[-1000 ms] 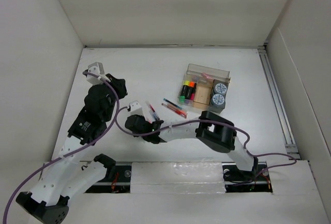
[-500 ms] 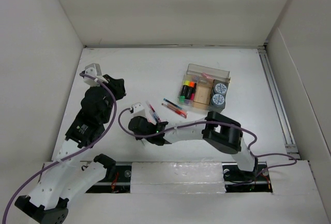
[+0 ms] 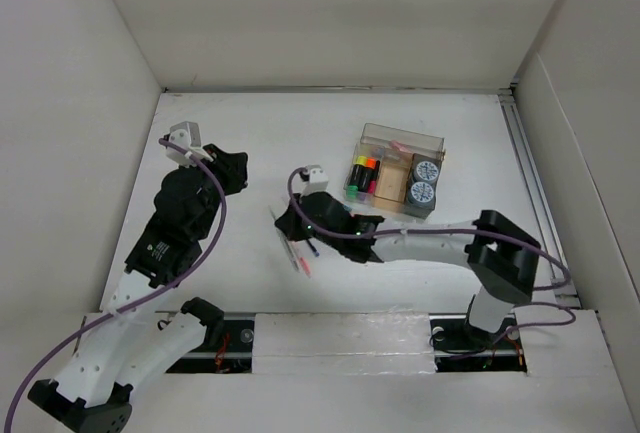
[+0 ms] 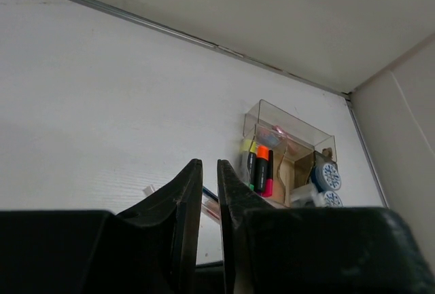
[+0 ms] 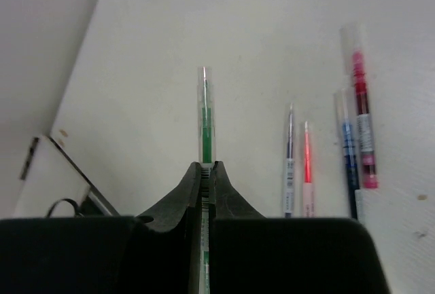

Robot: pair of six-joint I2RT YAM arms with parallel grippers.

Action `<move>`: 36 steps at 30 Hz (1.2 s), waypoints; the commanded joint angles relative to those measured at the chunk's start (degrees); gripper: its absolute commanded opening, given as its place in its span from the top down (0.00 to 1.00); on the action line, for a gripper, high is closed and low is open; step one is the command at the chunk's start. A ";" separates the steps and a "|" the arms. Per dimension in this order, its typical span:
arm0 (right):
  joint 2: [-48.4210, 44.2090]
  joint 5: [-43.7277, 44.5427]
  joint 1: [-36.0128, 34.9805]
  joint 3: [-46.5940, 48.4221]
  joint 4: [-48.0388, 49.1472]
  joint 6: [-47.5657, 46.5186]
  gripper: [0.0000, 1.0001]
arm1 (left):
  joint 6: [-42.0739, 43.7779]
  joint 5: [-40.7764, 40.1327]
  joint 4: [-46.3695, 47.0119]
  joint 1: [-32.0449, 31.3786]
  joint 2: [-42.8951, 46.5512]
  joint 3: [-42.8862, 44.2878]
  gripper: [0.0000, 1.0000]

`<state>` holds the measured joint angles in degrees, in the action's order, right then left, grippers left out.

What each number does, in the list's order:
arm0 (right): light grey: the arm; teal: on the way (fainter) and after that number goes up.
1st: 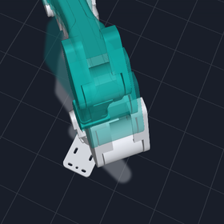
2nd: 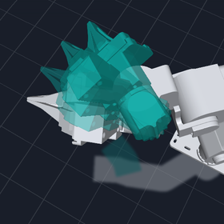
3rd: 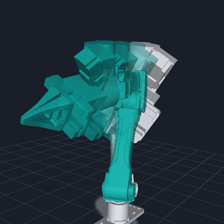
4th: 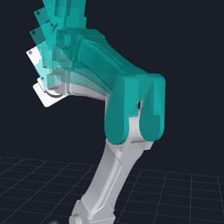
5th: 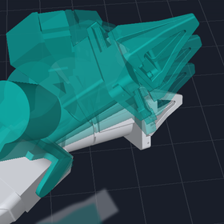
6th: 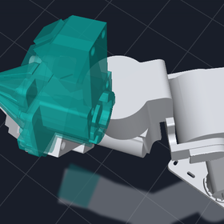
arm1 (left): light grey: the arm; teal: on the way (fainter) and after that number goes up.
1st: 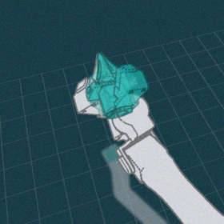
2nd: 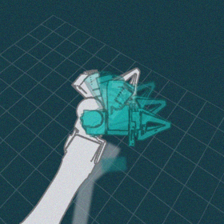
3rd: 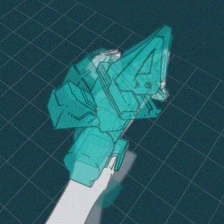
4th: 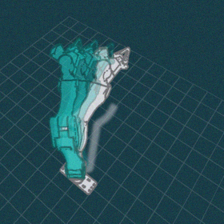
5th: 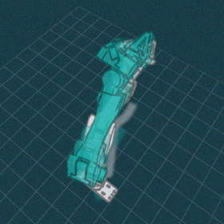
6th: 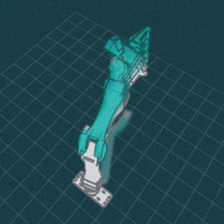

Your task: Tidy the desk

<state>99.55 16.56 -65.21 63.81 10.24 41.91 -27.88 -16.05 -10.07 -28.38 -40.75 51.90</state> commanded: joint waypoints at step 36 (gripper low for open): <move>-7.79 -8.74 47.73 -12.39 2.06 8.44 1.00 | 8.10 31.79 -4.52 -0.45 9.08 0.06 0.59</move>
<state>91.83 6.94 -16.88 49.39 11.94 49.15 -21.43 16.08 -13.19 -28.53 -37.04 51.77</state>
